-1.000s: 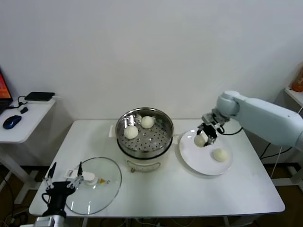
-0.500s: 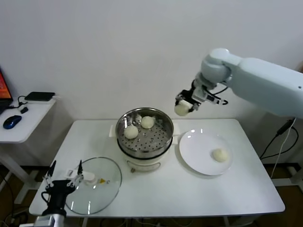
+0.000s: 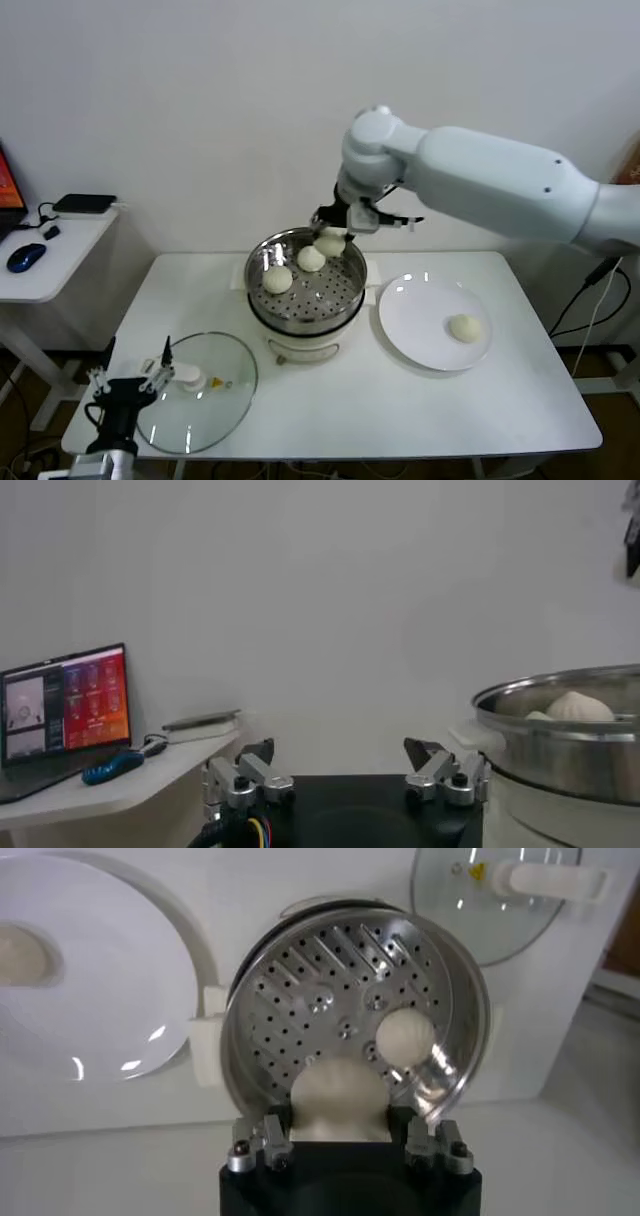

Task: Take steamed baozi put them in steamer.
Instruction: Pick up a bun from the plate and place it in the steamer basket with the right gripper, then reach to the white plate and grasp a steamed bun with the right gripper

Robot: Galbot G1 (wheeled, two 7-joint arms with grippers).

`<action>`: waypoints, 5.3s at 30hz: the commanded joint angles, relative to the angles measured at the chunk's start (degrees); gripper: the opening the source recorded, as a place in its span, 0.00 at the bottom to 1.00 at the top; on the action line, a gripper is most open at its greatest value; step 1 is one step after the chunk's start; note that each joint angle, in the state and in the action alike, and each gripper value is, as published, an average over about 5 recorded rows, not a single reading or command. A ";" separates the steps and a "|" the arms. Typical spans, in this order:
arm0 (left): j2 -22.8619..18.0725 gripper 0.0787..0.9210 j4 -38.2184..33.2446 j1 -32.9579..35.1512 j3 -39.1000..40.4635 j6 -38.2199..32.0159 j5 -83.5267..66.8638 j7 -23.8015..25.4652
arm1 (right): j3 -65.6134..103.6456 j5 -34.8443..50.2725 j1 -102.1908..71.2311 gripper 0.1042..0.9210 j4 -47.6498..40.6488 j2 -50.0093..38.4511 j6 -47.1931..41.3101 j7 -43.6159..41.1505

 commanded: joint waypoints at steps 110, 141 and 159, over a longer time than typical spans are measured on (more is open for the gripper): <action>0.73 0.88 0.20 0.97 3.10 -0.72 -0.50 0.14 | 4.30 29.85 -23.77 0.88 -11.02 -35.45 -51.43 6.75; 0.76 0.88 1.07 0.72 1.99 -0.54 -0.10 0.09 | 11.89 19.29 -33.00 0.88 -28.72 -18.49 -45.41 1.77; 0.77 0.88 1.11 0.75 1.85 -0.48 0.00 0.05 | 13.86 17.73 -33.82 0.88 -32.44 -16.61 -44.91 1.80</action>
